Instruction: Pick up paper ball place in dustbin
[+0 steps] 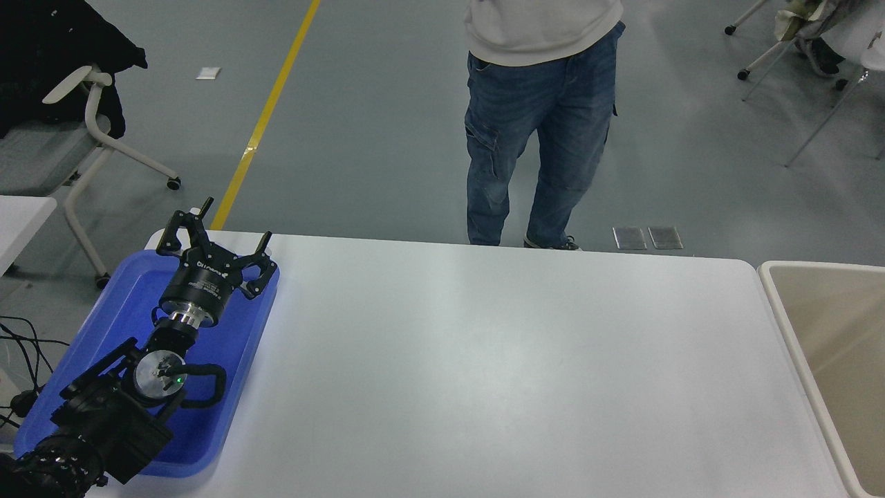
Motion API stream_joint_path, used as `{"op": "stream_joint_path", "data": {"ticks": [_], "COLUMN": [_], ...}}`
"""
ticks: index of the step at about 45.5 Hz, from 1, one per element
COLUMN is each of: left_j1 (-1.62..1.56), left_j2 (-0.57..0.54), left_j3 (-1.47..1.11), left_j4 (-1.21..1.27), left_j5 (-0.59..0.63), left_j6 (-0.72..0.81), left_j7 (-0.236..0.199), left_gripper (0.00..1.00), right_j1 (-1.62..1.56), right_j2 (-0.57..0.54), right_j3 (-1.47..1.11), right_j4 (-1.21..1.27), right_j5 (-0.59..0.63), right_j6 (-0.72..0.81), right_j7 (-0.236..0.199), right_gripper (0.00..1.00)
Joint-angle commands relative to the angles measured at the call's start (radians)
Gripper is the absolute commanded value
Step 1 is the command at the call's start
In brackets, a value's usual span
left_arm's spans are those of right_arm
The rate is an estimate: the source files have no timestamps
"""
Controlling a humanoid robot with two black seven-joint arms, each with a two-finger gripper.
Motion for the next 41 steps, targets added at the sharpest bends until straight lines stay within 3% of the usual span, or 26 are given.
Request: {"op": "stream_joint_path", "data": {"ticks": [1, 7, 8, 9, 12, 14, 15, 41], "left_j1": [0.0, 0.0, 0.0, 0.0, 0.0, 0.0, 0.0, 0.0], "left_j2": [0.0, 0.0, 0.0, 0.0, 0.0, 0.0, 0.0, 0.0], "left_j3": [0.0, 0.001, 0.0, 0.0, 0.0, 0.001, 0.0, 0.0], "left_j4": [0.0, 0.0, 0.0, 0.0, 0.0, 0.0, 0.0, 0.0], "left_j5": [0.0, 0.0, 0.0, 0.0, 0.0, 0.0, 0.0, 0.0], "left_j6": [0.0, 0.0, 0.0, 0.0, 0.0, 0.0, 0.0, 0.0], "left_j7": [0.0, 0.0, 0.0, 0.0, 0.0, 0.0, 0.0, 0.0], "left_gripper": [1.0, 1.0, 1.0, 1.0, 1.0, 1.0, 1.0, 1.0], "right_j1": [-0.111, -0.113, -0.113, -0.113, -0.113, -0.113, -0.113, -0.099], "right_j2": [0.079, 0.096, 0.099, 0.102, 0.114, 0.13, 0.136, 0.145], "right_j3": [0.059, 0.059, 0.059, 0.058, 0.059, 0.059, 0.061, 0.07], "right_j4": [-0.074, -0.073, -0.073, -0.073, -0.071, -0.068, -0.065, -0.05], "right_j5": [0.004, 0.016, 0.016, 0.016, 0.018, 0.018, 0.018, 0.018], "right_j6": [-0.078, -0.089, -0.098, -0.125, -0.196, -0.239, -0.254, -0.29], "right_j7": [-0.047, -0.045, -0.045, -0.045, -0.042, -0.042, -0.042, -0.038], "right_gripper": [0.0, 0.01, 0.15, 0.38, 0.77, 0.93, 0.96, 1.0]}}
